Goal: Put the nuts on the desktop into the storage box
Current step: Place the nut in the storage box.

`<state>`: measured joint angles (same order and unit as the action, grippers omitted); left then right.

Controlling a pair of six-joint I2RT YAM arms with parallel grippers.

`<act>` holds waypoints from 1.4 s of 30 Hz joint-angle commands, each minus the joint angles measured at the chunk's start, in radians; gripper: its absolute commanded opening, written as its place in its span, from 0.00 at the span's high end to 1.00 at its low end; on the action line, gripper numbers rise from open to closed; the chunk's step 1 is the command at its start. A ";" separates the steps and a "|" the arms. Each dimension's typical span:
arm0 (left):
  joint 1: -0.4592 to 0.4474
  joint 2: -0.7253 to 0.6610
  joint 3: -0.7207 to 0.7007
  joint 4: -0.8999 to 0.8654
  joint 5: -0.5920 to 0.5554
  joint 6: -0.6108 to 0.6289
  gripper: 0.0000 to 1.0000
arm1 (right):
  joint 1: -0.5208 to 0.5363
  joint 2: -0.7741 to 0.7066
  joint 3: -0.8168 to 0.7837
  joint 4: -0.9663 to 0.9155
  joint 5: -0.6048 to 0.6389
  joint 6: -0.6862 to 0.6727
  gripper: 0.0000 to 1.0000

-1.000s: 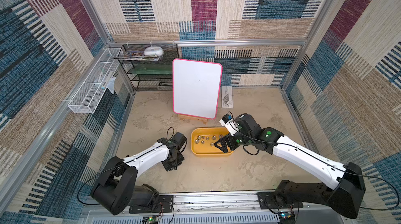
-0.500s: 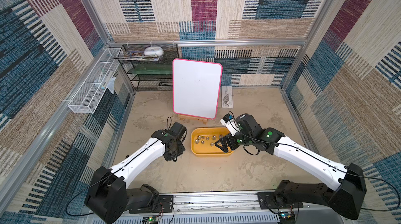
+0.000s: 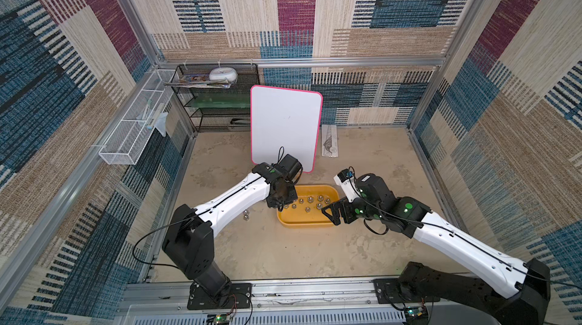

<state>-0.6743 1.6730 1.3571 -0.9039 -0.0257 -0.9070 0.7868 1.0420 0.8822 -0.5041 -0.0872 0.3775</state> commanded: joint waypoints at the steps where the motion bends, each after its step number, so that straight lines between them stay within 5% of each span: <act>1: -0.021 0.079 0.049 -0.017 0.020 0.042 0.82 | 0.000 -0.021 -0.010 -0.017 0.025 0.030 0.01; 12: -0.044 0.284 0.152 0.007 0.056 0.083 0.82 | 0.000 -0.077 -0.033 -0.046 0.058 0.064 0.01; 24: -0.045 0.362 0.159 0.043 0.060 0.107 0.82 | 0.000 -0.090 -0.033 -0.060 0.075 0.082 0.01; 28: -0.043 0.370 0.155 0.044 0.049 0.113 0.78 | 0.000 -0.085 -0.032 -0.060 0.073 0.082 0.01; 34: -0.043 0.345 0.155 0.047 0.038 0.115 0.54 | 0.000 -0.080 -0.029 -0.056 0.067 0.080 0.01; 42: -0.035 0.204 0.175 0.015 -0.013 0.132 0.53 | 0.001 -0.049 -0.016 -0.029 0.047 0.064 0.01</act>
<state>-0.7158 1.9194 1.5257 -0.8616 -0.0010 -0.7925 0.7868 0.9821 0.8543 -0.5549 -0.0273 0.4530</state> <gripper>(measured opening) 0.469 0.993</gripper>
